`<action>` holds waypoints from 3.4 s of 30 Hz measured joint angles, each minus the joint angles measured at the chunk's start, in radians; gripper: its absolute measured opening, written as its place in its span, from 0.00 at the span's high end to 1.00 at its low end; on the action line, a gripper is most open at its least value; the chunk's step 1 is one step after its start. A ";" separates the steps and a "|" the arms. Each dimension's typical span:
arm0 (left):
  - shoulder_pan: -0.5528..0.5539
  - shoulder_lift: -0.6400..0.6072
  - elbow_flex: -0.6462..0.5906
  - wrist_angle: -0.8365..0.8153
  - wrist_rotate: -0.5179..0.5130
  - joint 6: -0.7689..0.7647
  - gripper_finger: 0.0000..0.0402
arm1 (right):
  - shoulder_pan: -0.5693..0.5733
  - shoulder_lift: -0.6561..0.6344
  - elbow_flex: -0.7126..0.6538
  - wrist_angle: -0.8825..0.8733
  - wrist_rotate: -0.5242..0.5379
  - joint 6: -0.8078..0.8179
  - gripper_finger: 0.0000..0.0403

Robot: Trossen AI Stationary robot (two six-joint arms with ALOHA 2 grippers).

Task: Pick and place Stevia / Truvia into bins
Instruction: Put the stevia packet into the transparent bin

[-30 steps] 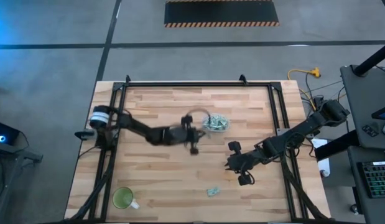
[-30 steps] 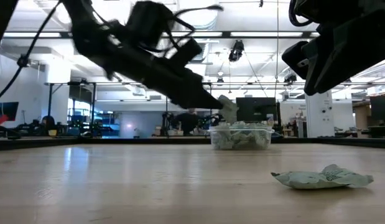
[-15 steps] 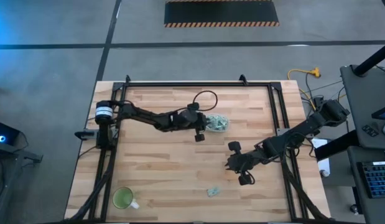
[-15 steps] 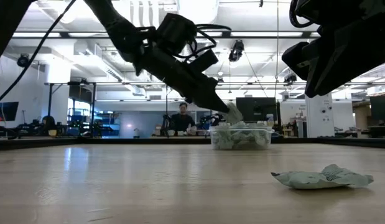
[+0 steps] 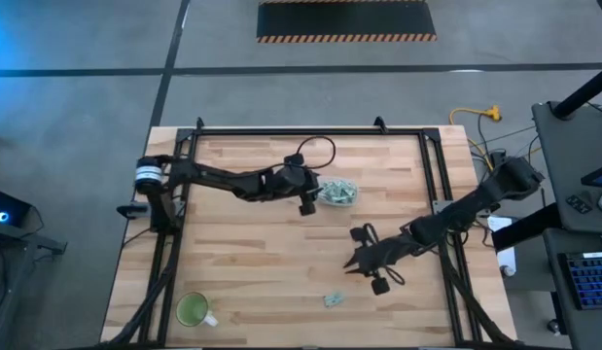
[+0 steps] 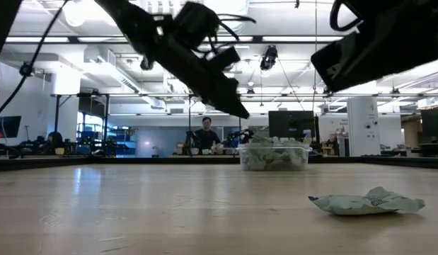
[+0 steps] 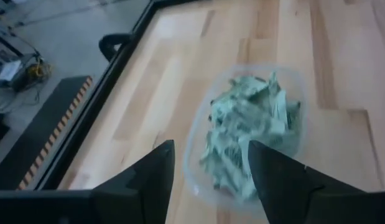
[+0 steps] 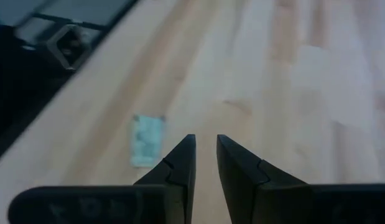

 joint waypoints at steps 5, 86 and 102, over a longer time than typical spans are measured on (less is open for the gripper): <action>-0.016 -0.119 -0.008 -0.220 0.003 -0.046 0.53 | 0.002 0.125 -0.036 0.221 -0.102 -0.040 0.86; -0.232 -0.512 -0.396 -0.002 0.006 -0.302 0.53 | -0.498 -0.092 0.116 -0.422 0.242 -0.033 0.98; -0.232 -0.512 -0.413 -0.002 0.007 -0.263 0.53 | -0.701 0.153 0.149 -0.262 0.048 -0.215 0.98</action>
